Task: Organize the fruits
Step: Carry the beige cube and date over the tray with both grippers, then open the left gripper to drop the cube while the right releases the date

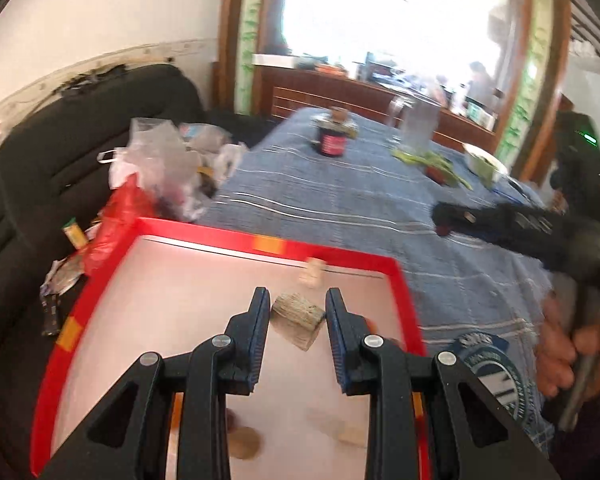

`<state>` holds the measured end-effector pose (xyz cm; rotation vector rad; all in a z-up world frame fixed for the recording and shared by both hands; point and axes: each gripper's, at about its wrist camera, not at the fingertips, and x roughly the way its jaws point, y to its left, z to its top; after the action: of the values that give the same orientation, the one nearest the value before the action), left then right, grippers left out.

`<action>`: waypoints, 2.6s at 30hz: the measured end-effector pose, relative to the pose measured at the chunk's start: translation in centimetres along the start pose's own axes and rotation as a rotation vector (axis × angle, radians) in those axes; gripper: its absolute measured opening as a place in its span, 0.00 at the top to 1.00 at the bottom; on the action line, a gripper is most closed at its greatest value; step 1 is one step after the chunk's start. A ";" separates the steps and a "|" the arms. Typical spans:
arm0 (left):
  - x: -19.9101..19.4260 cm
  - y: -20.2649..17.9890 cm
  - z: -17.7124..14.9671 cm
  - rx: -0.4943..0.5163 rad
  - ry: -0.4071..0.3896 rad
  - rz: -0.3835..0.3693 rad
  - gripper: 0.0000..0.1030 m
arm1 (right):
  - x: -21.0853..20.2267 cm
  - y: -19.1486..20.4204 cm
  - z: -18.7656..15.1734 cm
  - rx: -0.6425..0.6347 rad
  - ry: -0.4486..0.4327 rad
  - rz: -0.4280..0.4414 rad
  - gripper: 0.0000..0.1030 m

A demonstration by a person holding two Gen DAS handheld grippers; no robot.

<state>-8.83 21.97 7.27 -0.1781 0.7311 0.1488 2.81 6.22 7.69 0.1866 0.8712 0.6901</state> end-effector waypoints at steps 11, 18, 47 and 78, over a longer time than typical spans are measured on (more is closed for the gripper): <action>-0.6 3.2 -0.8 -0.040 -0.017 0.109 0.73 | 1.7 5.6 -3.5 -0.121 0.074 0.101 0.73; 0.1 5.1 -0.9 -0.077 0.018 0.153 0.73 | 3.4 8.6 -6.5 -0.216 0.149 0.134 0.73; 2.0 5.2 -1.0 -0.063 0.142 0.227 0.73 | 5.1 9.4 -8.1 -0.259 0.218 0.101 0.73; 2.4 3.8 -1.2 -0.005 0.159 0.309 0.69 | 6.1 8.8 -8.4 -0.273 0.248 0.053 0.73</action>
<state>-8.61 25.63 4.35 -0.0806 0.9140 0.4346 -5.01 15.80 2.02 -0.1237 0.9995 0.8860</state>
